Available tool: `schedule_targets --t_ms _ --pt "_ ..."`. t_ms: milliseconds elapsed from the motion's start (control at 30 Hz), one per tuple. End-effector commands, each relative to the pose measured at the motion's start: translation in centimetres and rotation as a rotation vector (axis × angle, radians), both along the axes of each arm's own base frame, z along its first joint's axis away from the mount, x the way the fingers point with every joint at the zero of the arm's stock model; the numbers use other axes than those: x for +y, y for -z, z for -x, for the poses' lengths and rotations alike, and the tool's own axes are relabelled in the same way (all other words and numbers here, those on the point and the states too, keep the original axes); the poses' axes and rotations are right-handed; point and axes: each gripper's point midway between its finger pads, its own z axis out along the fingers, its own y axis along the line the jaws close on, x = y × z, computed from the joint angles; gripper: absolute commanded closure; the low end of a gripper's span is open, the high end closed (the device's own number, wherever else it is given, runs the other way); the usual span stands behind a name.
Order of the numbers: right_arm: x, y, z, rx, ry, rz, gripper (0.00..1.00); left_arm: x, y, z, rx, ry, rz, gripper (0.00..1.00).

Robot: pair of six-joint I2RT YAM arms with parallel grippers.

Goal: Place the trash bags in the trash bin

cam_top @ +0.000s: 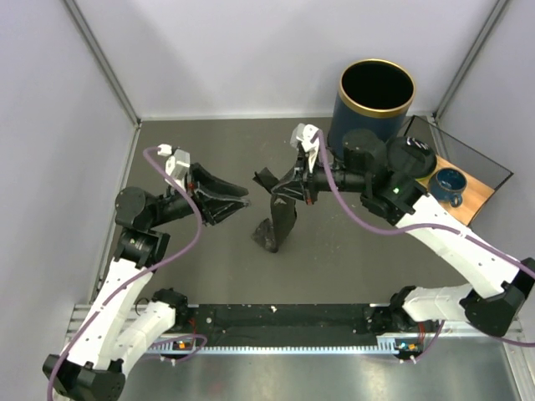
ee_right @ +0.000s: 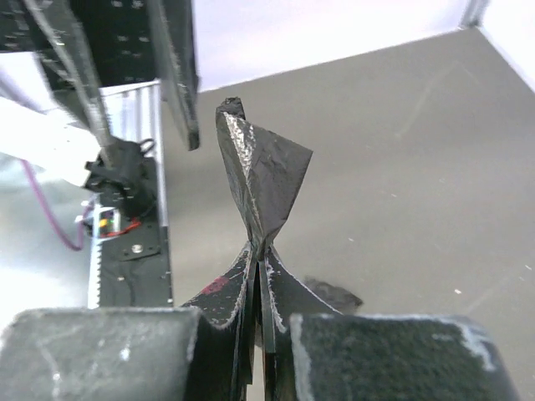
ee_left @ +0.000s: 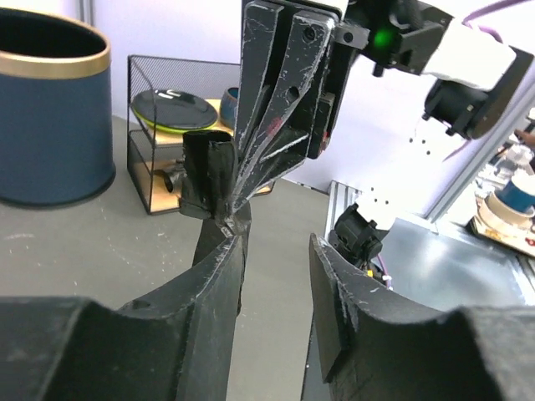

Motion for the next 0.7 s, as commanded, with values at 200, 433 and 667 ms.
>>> schedule_targets --t_ms 200,433,667 --pt "0.6 -4.4 5.9 0.065 -0.279 -0.206 1.00 -0.8 -1.4 1.7 -0.203 0.138 -0.002 0.61" --pt "1.1 -3.8 5.8 0.103 -0.290 -0.195 1.00 -1.2 -2.0 2.7 -0.257 0.198 0.000 0.70" --pt "0.3 -2.6 6.1 0.083 -0.281 -0.151 1.00 0.0 -2.9 3.1 -0.365 0.082 -0.050 0.59"
